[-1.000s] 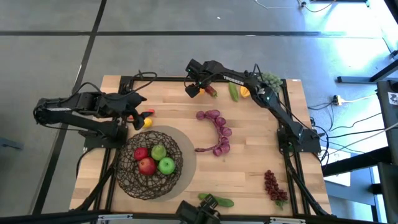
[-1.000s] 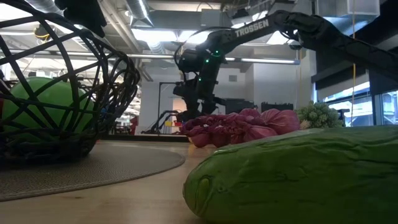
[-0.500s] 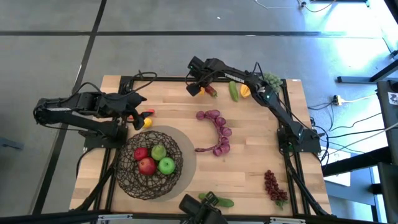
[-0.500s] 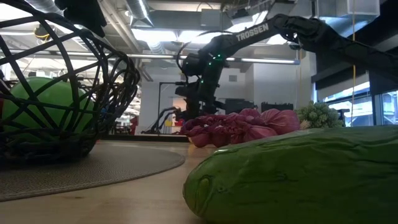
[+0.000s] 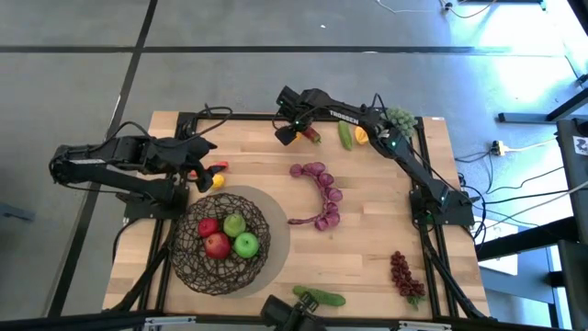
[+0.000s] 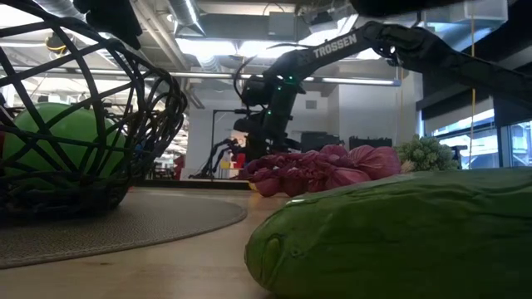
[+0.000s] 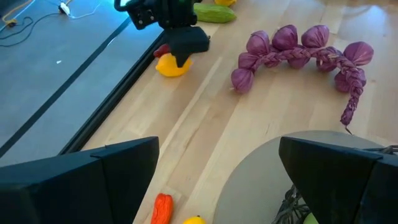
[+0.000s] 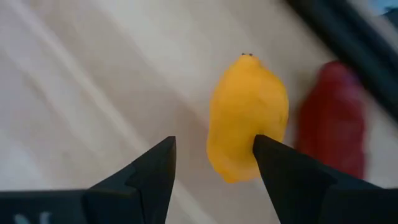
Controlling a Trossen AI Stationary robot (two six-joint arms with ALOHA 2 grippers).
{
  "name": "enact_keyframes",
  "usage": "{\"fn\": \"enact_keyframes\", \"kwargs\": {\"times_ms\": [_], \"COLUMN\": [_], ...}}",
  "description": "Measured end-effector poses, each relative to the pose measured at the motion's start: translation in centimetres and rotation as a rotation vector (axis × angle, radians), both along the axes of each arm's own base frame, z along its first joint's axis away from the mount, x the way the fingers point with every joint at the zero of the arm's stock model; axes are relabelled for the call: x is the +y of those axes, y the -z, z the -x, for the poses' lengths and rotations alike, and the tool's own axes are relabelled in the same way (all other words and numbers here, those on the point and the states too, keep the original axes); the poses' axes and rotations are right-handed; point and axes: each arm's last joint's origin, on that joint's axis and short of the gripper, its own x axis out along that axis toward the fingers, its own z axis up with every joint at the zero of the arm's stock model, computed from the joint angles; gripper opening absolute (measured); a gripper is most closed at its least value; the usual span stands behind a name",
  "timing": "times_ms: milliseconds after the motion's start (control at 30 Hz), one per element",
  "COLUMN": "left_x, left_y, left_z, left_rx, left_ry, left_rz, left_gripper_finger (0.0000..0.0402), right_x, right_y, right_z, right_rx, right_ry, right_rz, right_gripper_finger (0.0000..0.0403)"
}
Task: Build produce basket
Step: Put the top yellow lemon into the black wire basket
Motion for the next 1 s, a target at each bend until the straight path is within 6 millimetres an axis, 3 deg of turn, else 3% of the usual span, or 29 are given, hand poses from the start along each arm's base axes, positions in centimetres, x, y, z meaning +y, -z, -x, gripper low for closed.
{"fn": "enact_keyframes", "kwargs": {"times_ms": [267, 567, 1000], "left_x": [0.0, 0.0, 0.0], "left_y": [0.0, 0.0, 0.0], "left_z": [0.0, 0.0, 0.0], "left_rx": [0.0, 0.0, 0.0], "left_ry": [0.0, 0.0, 0.0], "left_rz": [0.0, 0.0, 0.0], "left_gripper_finger": [0.0324, 0.0324, 0.0324], "right_x": [2.1, 2.3, 1.8], "right_y": [-0.9, -1.8, -2.0], "right_z": [-0.9, -0.7, -0.9], "right_rx": [0.025, 0.029, 0.017], "right_ry": [-0.045, -0.023, -0.361], "right_rz": [0.067, 0.077, 0.217], "right_gripper_finger": [0.0225, 0.0225, 0.0225]}}
